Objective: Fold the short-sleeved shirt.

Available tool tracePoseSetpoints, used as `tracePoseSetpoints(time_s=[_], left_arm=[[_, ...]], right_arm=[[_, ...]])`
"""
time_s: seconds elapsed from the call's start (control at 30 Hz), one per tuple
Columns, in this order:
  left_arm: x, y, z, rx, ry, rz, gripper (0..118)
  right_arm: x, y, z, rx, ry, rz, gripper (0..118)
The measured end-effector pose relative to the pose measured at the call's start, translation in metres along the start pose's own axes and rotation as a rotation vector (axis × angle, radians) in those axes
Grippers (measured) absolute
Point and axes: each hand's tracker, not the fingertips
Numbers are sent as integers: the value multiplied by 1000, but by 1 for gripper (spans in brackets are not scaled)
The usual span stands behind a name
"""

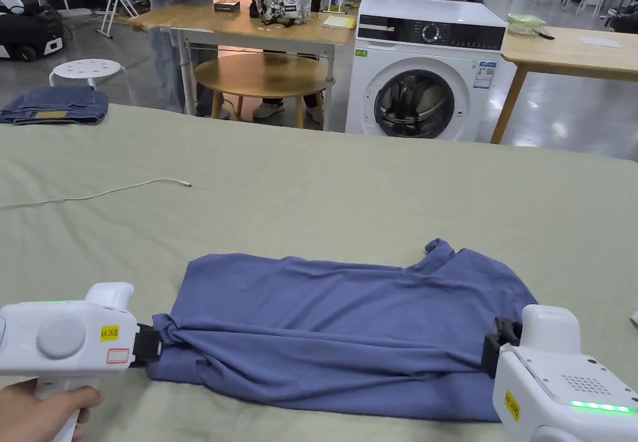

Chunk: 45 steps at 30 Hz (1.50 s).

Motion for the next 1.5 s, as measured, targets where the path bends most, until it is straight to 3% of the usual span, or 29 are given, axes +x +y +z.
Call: tracePoseSetpoints(time_s=[0.07, 0.1, 0.27, 0.33, 0.43, 0.5, 0.57, 0.7, 0.87, 1.03, 1.07, 1.1, 1.13, 1.17, 1.2, 1.37, 1.5], left_arm=[[-4, 4, -13, -63, 1, 20, 56], [-5, 5, -20, -84, 19, 37, 64], [-14, 10, -53, -144, 57, 76, 66], [9, 1, -43, -145, 90, 69, 66], [13, 4, -53, -131, 183, -6, 55], [22, 1, -55, -125, 225, -68, 33], [28, 2, -57, -122, 207, -107, 1], [26, -3, -49, -103, 180, -129, 0], [5, -8, -22, -29, 104, -63, 0], [2, -28, 9, 22, 38, -16, 0], [1, -31, 10, 23, 37, -15, 0], [3, -34, 16, 30, 31, -17, 0], [3, -37, 19, 43, 21, -19, 0], [3, -39, 19, 40, 13, -16, 0], [4, -41, 19, 36, 9, -13, 0], [-9, -41, 8, 47, 10, -11, 0], [-5, -41, 7, 42, 18, -16, 0]], right_arm=[[1, -3, -1, -9, -3, 3, 0], [0, -4, -1, -15, -5, 5, 0], [5, -12, -5, -41, -12, 11, 0], [6, -15, -6, -52, -13, 13, 0], [3, -19, -5, -69, -19, 14, 0], [-7, -17, 4, -81, -17, 13, 0], [-10, -20, 6, -88, -16, 12, 0], [-1, -23, 4, -107, -15, 6, 0], [13, -16, 12, -113, -32, 2, 0], [64, -16, -10, -215, -44, -9, 0], [75, -17, -16, -250, -43, -15, 3], [85, -17, -21, -278, -48, -23, 13], [93, -18, -27, -312, -54, -17, 28], [97, -16, -30, -345, -54, -16, 51], [104, -18, -35, -363, -61, -22, 63], [114, -27, -61, -509, -37, -14, 67], [114, -50, -90, -604, -27, 60, 62]])
